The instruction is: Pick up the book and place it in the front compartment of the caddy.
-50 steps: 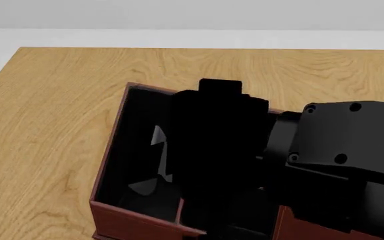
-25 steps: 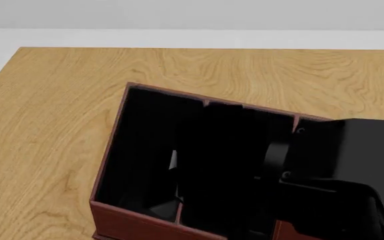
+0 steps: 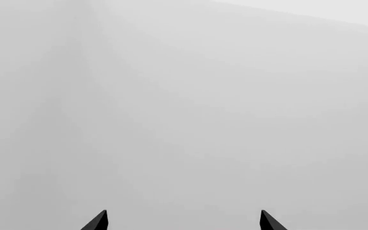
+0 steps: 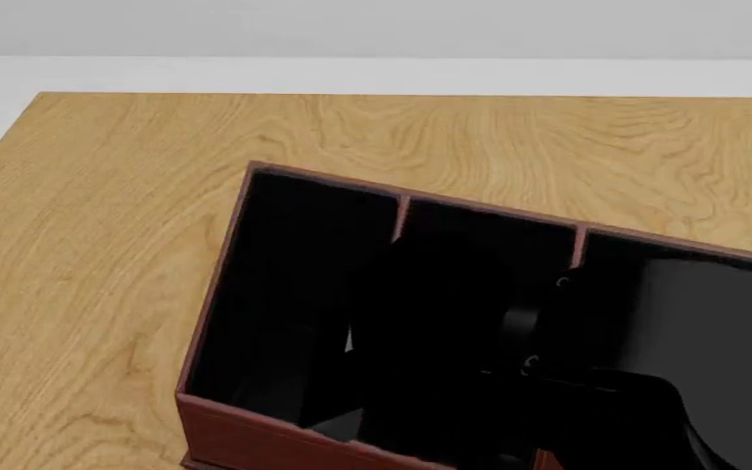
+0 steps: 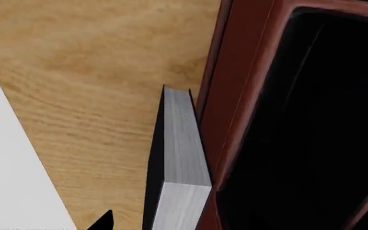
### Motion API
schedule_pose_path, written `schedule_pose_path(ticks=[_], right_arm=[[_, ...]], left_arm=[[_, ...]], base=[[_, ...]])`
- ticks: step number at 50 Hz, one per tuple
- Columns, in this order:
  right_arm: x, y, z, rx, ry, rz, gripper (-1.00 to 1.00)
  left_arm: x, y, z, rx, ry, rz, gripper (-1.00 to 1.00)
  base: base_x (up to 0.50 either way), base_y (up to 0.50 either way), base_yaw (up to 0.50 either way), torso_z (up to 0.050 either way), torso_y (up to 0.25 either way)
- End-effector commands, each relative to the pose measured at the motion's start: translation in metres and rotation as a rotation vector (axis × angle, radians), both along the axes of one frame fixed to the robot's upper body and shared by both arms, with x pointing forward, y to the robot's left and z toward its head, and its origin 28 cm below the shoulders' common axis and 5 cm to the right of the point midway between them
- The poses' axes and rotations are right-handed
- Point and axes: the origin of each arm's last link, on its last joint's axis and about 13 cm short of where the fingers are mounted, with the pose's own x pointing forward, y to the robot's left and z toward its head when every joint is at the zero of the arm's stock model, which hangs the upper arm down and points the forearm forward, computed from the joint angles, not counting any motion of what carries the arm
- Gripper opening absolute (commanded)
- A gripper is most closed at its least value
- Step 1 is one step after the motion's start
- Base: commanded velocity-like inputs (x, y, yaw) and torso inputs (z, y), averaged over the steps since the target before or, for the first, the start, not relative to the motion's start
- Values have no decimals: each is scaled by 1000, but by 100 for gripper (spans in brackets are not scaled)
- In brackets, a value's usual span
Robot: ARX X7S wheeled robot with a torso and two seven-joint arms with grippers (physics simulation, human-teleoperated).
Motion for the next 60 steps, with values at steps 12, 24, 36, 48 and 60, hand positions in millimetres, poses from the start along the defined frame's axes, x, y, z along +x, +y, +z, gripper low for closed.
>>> schedule_pose_path(ticks=[12,24,36,48,60], right_arm=[[7,0,-25,-13,8,5,100],[8,-2,-37,-18,28,2,100],[7,-4,-46,-35,60,-7,100],[6,-5,-42,-37,57,-2,-100],[4,2,-9,-4,2,20,-100]], left_arm=[[-7,2,3,-2,-6,7,100],[-8,2,3,-3,-6,8,100],[-7,2,3,-2,-4,10,100],[-7,2,3,-2,-5,10,100],[-14,4,7,-13,-29,11,100]], base=[[0,0,0,0,0],[0,0,0,0,0],[0,0,0,0,0],[0,0,-1,0,0],[0,0,0,0,0]])
